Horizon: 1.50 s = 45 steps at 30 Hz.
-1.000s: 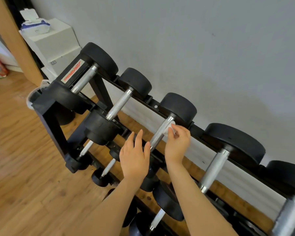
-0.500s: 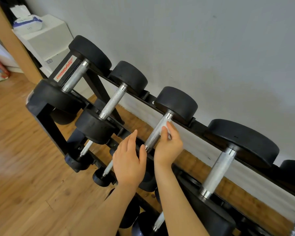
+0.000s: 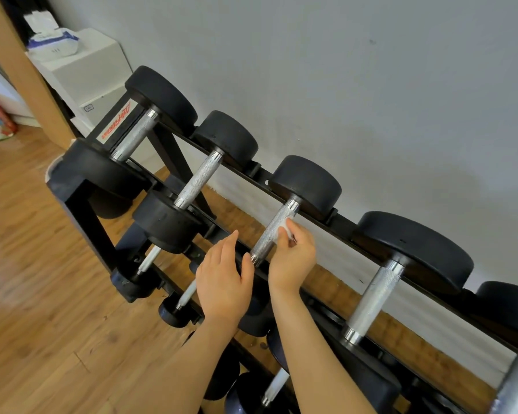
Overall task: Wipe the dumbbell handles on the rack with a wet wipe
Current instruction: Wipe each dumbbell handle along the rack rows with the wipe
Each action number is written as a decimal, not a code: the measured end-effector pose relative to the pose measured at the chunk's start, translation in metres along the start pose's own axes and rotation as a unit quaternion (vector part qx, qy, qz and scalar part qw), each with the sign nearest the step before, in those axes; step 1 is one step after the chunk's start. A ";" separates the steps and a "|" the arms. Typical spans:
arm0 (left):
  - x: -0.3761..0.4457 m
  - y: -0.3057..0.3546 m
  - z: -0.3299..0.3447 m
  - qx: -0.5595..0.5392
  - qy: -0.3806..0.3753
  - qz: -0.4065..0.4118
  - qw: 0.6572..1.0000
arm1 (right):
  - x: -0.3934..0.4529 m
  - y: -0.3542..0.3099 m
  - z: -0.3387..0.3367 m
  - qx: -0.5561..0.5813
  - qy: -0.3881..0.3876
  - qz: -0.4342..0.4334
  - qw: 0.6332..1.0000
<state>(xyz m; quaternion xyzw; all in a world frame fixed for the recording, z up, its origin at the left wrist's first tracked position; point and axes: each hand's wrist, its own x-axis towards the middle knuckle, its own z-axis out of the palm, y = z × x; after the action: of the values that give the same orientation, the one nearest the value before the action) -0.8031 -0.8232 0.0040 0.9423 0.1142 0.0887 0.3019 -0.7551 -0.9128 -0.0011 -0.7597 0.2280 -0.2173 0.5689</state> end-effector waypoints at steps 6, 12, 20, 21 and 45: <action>0.000 -0.001 0.000 0.000 -0.007 -0.003 1.000 | 0.025 -0.008 0.007 -0.021 0.023 -0.024 0.999; 0.001 0.000 0.000 -0.004 -0.012 -0.005 1.000 | 0.001 0.004 0.003 -0.018 0.006 -0.032 0.999; 0.000 0.000 -0.002 -0.008 -0.016 -0.003 1.000 | 0.027 -0.005 -0.004 -0.157 -0.047 -0.135 0.977; 0.001 0.000 -0.002 -0.009 -0.016 -0.003 1.000 | 0.029 -0.005 -0.006 -0.184 -0.062 -0.149 0.970; 0.001 -0.003 -0.001 -0.010 -0.011 0.002 1.000 | 0.057 0.014 -0.035 -0.316 -0.220 -0.393 0.835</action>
<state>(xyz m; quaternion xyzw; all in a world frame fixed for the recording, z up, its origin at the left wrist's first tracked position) -0.8032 -0.8201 0.0025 0.9403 0.1080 0.0805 0.3125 -0.7320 -0.9769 -0.0018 -0.9517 -0.1646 -0.1656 0.1994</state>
